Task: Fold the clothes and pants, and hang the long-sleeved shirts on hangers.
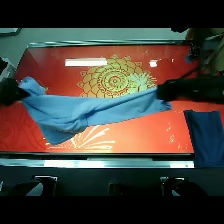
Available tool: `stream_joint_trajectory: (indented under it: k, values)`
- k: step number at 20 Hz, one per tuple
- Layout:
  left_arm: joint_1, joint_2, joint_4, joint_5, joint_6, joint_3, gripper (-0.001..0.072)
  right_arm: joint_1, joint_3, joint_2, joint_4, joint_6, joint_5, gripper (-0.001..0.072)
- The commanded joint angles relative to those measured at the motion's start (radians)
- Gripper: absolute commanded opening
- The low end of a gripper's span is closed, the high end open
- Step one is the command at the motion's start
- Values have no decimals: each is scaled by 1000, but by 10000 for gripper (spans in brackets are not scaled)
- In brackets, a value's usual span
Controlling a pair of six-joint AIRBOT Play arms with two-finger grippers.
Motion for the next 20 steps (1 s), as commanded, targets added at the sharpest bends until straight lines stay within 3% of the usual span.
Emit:
stream_joint_trajectory:
  k: [1, 5, 9, 10, 11, 14, 17, 19, 20]
  values:
    - [-52, -160, -2, 257, 3, -227, 21, 0, -68, -261, 117, 0, -137, 35]
    - [-61, -415, -19, 388, 36, -237, 22, 0, -68, -530, 216, 70, -274, 34]
    - [-60, -549, -24, 405, 53, -237, 22, 0, -68, -645, 244, 125, -334, 36]
    - [-60, -558, -24, 405, 54, -237, 22, 0, -68, -648, 244, 131, -333, 75]
    - [-60, -558, -23, 405, 56, -237, 22, -10, -61, -645, 262, 126, -314, 164]
    - [-60, -555, -23, 386, 75, -220, 22, -118, -20, -598, 407, -10, -190, 341]
    - [-60, -555, -23, 359, 92, -195, 22, -314, -21, -499, 422, -65, -77, 344]
    - [-60, -554, -23, 340, 97, -181, 22, -443, -31, -484, 423, -77, 31, 424]
    - [-60, -555, -23, 335, 97, -179, 22, -488, -50, -484, 427, -80, 54, 425]
